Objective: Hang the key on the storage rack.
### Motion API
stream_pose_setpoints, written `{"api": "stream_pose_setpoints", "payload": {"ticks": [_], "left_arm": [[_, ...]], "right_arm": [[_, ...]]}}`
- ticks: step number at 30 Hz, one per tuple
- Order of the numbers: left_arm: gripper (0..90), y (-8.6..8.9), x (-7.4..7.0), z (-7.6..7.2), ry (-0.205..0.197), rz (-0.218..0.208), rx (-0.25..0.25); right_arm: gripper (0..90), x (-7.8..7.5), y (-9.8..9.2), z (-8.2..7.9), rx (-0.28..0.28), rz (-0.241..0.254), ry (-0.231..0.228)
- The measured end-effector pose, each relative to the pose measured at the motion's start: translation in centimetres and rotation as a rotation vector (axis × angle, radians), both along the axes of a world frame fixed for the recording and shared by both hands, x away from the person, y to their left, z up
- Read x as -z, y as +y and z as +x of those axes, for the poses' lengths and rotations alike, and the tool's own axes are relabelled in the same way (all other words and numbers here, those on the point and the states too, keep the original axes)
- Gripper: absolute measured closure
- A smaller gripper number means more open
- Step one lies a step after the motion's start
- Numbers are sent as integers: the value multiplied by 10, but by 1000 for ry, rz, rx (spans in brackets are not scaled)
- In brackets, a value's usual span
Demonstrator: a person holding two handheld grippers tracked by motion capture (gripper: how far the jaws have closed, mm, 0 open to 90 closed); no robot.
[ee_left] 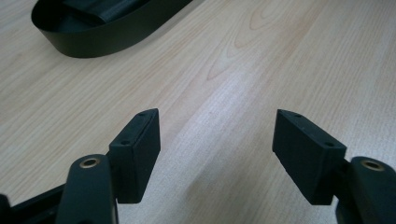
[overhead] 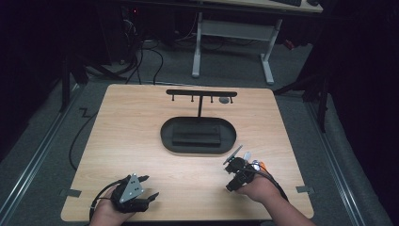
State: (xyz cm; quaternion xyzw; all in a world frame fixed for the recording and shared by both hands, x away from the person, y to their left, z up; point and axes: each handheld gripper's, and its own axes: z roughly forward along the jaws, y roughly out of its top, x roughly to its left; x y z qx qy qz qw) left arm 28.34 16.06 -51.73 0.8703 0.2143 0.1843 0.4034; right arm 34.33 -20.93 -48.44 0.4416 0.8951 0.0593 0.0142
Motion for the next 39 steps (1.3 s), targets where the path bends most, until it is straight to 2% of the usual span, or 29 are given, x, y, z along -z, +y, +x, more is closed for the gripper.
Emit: {"api": "stream_pose_setpoints", "payload": {"ticks": [3, 11, 13, 15, 17, 18, 21, 26, 31, 33, 34, 35, 39], "left_arm": [[326, -2, -1, -2, -10, 9, 11], [323, -4, 0, -2, -13, 24, 19], [321, -4, 0, -1, -10, 23, 16], [321, -5, 1, -1, -12, 25, 18], [321, -5, 1, -1, -14, 26, 19], [321, -5, 0, -2, -18, 27, 21], [321, -5, 0, -2, -17, 26, 21], [328, -5, -1, -3, -29, 21, 26], [327, -5, -1, -2, -32, 26, 28], [327, -5, -1, -3, -34, 28, 29], [328, -5, -1, -3, -33, 29, 30], [327, -5, 0, -3, -31, 27, 28], [328, -5, 1, -3, -30, 31, 29]], "right_arm": [[503, 2, -2, 4, 10, -14, 10], [533, 4, -4, 11, 48, -2, 25], [603, 4, -4, 13, 41, -30, 21], [656, 4, -3, 13, 60, -51, 10], [660, 4, -2, 13, 66, -54, 9], [688, 4, -2, 15, 82, -60, 18], [734, 4, -2, 18, 83, -69, 33], [859, 4, -1, 19, 63, -69, 41], [871, 3, -1, 18, 41, -63, 43], [872, 3, -1, 16, 32, -68, 30], [871, 3, 0, 15, -1, -84, 22], [871, 3, 1, 13, -10, -87, 21], [872, -14, -1, 6, -32, -90, -8]]}}
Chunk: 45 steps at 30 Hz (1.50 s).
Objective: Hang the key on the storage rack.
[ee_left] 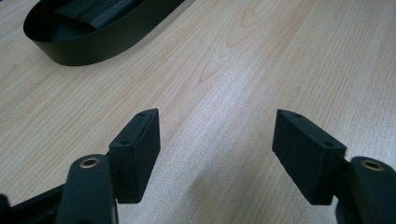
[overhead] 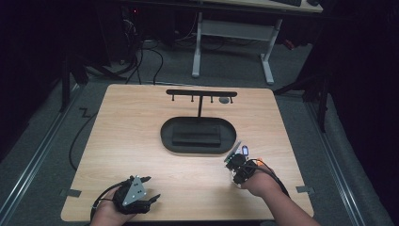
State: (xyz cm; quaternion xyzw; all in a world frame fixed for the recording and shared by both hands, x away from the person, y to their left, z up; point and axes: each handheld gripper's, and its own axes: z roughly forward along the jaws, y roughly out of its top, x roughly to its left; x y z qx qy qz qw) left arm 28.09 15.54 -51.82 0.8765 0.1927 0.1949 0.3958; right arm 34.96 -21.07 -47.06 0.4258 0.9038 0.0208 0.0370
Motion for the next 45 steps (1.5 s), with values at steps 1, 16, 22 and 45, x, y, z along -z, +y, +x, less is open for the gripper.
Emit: {"api": "stream_pose_setpoints", "payload": {"ticks": [1, 16, 22, 45], "left_arm": [[327, 0, 0, 0, 0, 1, 0], [328, -1, 1, 1, 2, 6, 1], [332, -1, 1, 0, 0, 5, 4], [328, 3, 5, 3, 0, -8, -6]], "right_arm": [[872, -8, -3, -1, -34, -5, -20], [879, -69, -27, -20, -85, -77, -135], [881, -89, -35, -23, -94, -65, -138], [881, -159, -34, -20, -73, 14, -170]]}}
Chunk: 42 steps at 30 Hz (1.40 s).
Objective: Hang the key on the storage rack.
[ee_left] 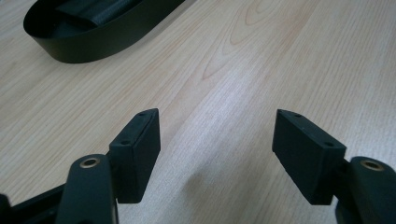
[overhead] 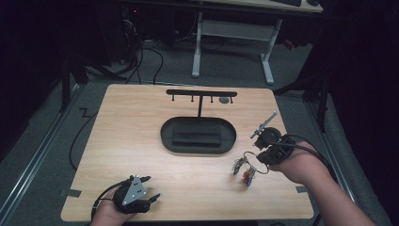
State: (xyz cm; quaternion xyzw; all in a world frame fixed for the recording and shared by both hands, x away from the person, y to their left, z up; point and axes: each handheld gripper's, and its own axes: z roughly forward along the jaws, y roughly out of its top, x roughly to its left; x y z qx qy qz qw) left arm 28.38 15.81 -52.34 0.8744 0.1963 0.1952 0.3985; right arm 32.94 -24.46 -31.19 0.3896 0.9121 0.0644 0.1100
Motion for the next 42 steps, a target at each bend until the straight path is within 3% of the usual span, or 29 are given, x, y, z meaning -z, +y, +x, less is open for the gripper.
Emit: {"api": "stream_pose_setpoints", "payload": {"ticks": [6, 13, 17, 26, 32, 38, 42], "left_arm": [[325, 2, 0, 2, -3, -9, -14], [319, 0, 0, 1, -13, 4, -13], [313, 1, 3, 2, 5, 1, -17], [314, 1, 2, 1, 11, -5, -24], [313, 6, 0, -1, -2, -1, -28], [314, 13, -2, -2, -1, -22, -59], [314, 14, 0, -2, 5, -7, -55]], "right_arm": [[881, -11, 8, 7, -15, -12, -13], [881, -22, 4, 15, -9, -26, -35], [881, -30, 2, 17, -5, 3, -56], [881, -31, 5, 29, 7, 0, -69], [881, -36, 10, 41, 20, -2, -93], [881, -41, 19, 60, -2, 20, -89], [881, -42, 27, 74, -9, 21, -96]]}}
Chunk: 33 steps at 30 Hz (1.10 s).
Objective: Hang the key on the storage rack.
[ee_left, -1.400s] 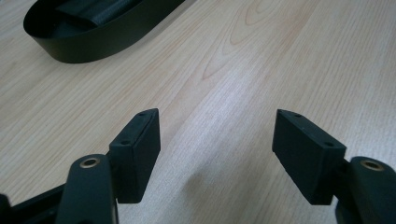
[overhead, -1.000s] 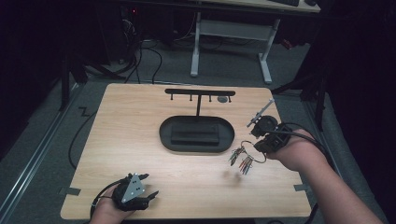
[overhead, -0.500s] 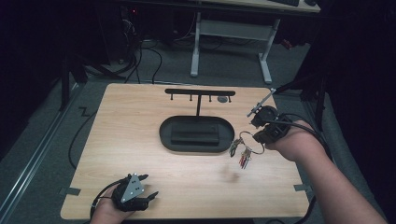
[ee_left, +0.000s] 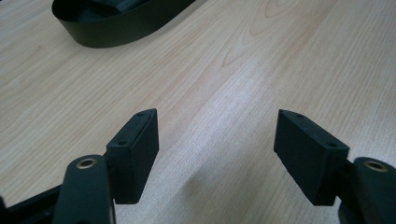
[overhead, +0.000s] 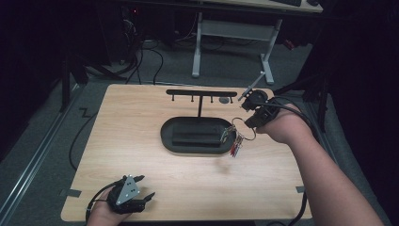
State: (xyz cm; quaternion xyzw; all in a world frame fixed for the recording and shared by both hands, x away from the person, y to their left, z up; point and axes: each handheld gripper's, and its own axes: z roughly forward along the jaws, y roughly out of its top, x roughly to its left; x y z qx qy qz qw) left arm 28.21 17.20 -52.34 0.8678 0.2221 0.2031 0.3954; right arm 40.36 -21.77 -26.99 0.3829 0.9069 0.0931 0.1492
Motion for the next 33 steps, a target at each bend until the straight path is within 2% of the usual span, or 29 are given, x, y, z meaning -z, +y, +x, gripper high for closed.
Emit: {"api": "stream_pose_setpoints", "payload": {"ticks": [2, 8, 18, 27, 33], "left_arm": [[314, 0, 1, -1, 2, -3, -3], [314, 5, 0, -5, -8, -5, -14], [314, 16, -1, -5, -3, -17, -53], [314, 15, -1, -4, -10, -6, -44], [315, 17, -1, -3, -11, -2, -44]], "right_arm": [[881, 1, 1, 6, 7, 19, -2], [881, 10, 1, 26, 14, 23, 4], [881, 14, -1, 42, 45, 28, 8], [881, 15, 1, 58, 42, 26, 7], [881, 18, 5, 71, 62, 41, 10]]}}
